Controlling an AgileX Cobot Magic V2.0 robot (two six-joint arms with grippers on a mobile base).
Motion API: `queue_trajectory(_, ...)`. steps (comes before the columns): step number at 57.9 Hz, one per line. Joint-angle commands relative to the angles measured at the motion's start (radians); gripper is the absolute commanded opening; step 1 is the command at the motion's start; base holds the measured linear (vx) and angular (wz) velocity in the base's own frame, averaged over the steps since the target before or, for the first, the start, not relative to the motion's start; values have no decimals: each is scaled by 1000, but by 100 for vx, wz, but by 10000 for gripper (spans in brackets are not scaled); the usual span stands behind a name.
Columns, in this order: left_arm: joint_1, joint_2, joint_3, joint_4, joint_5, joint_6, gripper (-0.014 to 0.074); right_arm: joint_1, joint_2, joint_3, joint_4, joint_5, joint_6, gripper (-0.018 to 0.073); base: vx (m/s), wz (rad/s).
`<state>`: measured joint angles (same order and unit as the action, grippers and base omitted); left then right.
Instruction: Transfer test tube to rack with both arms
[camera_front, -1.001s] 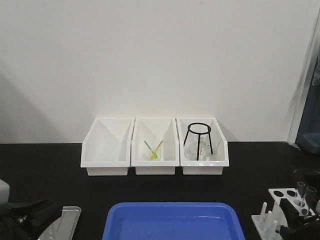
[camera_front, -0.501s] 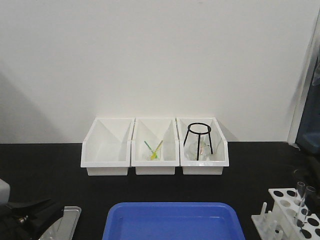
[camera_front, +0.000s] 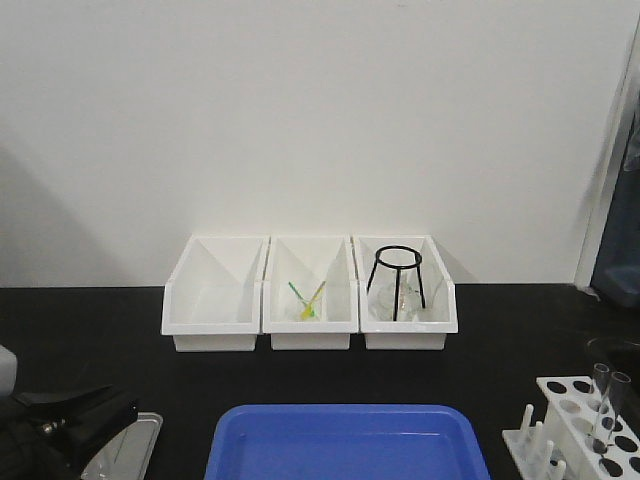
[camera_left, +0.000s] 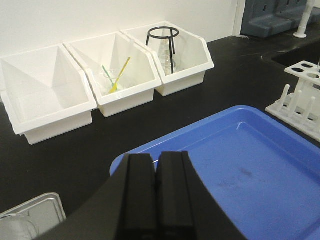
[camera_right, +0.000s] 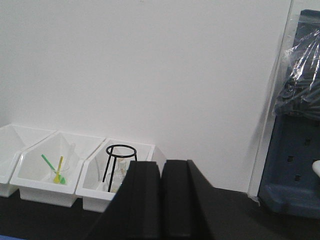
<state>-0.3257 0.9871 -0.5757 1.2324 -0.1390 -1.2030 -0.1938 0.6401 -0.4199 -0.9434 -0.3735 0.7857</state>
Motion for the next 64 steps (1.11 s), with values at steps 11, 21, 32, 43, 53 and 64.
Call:
queue_trajectory(11, 2, -18, -34, -13, -32, -12, -6, -3, -4, -27, -9, -33, 13, -13, 0, 0)
queue_trajectory(21, 2, -17, -34, -13, -32, -12, -6, -3, -4, -27, -9, -33, 13, -11, 0, 0)
queue_trajectory(32, 2, -17, -34, -13, -32, -12, -6, -3, -4, -27, -9, -33, 13, -11, 0, 0)
queue_trajectory(43, 2, -17, -34, -13, -41, -12, -6, -3, -4, -27, -9, -33, 13, -11, 0, 0)
queue_trajectory(53, 2, -18, -34, -67, -164, -6, -6, -3, -4, -27, -9, -33, 13, -11, 0, 0)
queue_trajectory(64, 2, -18, -34, -530, -155, 377, -6, -3, -4, -27, -8, -33, 13, -11, 0, 0)
